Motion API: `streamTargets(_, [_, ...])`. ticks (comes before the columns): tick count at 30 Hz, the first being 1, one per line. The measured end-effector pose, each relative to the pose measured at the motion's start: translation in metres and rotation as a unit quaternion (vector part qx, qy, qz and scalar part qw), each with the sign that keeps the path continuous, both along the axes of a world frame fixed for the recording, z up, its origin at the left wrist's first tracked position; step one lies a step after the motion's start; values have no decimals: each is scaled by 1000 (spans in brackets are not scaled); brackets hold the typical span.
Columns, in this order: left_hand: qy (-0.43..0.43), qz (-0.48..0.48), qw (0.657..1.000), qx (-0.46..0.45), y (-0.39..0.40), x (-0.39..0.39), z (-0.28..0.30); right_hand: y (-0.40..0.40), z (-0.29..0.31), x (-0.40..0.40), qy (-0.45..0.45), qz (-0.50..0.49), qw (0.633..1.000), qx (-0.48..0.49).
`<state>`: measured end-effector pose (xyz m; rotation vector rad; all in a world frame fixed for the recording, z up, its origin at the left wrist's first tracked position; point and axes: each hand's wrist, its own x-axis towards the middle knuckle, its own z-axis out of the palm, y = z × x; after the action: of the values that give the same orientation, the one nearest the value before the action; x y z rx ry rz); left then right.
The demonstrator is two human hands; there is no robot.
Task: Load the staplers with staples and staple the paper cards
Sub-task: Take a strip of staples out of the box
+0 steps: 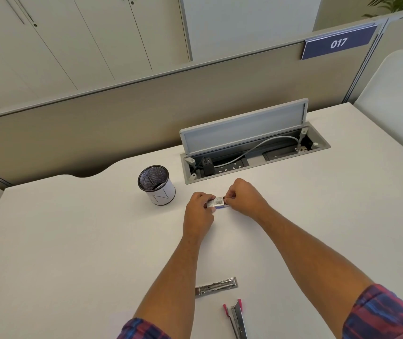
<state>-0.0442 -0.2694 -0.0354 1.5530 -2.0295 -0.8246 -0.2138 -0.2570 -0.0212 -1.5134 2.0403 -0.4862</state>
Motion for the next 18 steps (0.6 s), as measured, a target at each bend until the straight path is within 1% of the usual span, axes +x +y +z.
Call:
streamTargets(2, [3,-1,1000,-1,0,0,0,0,-2,2,-7,-8,1000,5])
streamTargets(7, [5,-3,1000,-3,1,0,0,2,-3,6,15,-27,1000,7])
streamTargets(10, [5,-2,1000,-3,1,0,0,6,-2,8,14,-38,999,3])
streamTargets(18, [2,-4,1000,-8,1,0,-1,14,0,4,-42,-80,995,-43])
